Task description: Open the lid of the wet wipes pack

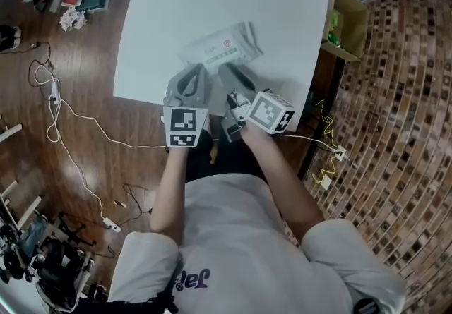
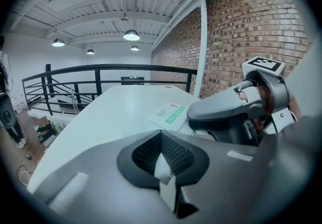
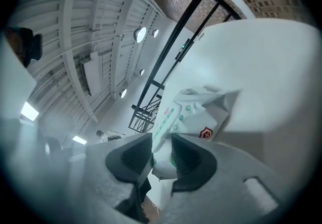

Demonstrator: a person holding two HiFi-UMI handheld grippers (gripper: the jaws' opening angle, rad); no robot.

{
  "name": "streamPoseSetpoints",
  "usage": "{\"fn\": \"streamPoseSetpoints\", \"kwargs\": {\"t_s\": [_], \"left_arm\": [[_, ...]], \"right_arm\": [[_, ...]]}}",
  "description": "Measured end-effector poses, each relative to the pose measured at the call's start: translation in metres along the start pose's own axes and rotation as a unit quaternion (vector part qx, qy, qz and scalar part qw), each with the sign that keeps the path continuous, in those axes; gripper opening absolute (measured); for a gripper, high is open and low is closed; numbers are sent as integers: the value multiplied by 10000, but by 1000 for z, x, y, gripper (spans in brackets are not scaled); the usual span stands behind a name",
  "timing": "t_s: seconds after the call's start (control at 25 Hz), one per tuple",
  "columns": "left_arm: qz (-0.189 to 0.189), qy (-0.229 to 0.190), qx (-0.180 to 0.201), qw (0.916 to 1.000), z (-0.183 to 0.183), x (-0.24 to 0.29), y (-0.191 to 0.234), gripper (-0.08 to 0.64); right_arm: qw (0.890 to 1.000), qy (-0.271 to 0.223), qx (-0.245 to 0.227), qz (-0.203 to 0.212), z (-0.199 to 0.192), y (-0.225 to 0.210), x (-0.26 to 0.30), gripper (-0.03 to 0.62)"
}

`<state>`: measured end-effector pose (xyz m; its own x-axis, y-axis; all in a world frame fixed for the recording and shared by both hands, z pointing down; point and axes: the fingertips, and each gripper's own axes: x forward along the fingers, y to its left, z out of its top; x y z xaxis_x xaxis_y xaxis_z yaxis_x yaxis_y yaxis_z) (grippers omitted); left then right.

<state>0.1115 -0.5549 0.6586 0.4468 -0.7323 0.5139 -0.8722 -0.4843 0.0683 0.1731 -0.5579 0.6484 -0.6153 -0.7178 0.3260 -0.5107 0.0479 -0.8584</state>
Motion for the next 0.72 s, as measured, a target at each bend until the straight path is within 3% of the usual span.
{"fn": "streamPoseSetpoints", "kwargs": {"t_s": [0.28, 0.72], "left_arm": [[4, -7, 95, 10000, 0, 1, 0, 14], [-108, 53, 163, 9998, -1, 2, -1, 14]], "right_arm": [[9986, 128, -395, -325, -1, 1, 2, 100], [9940, 322, -565, -874, -1, -3, 4, 81]]}}
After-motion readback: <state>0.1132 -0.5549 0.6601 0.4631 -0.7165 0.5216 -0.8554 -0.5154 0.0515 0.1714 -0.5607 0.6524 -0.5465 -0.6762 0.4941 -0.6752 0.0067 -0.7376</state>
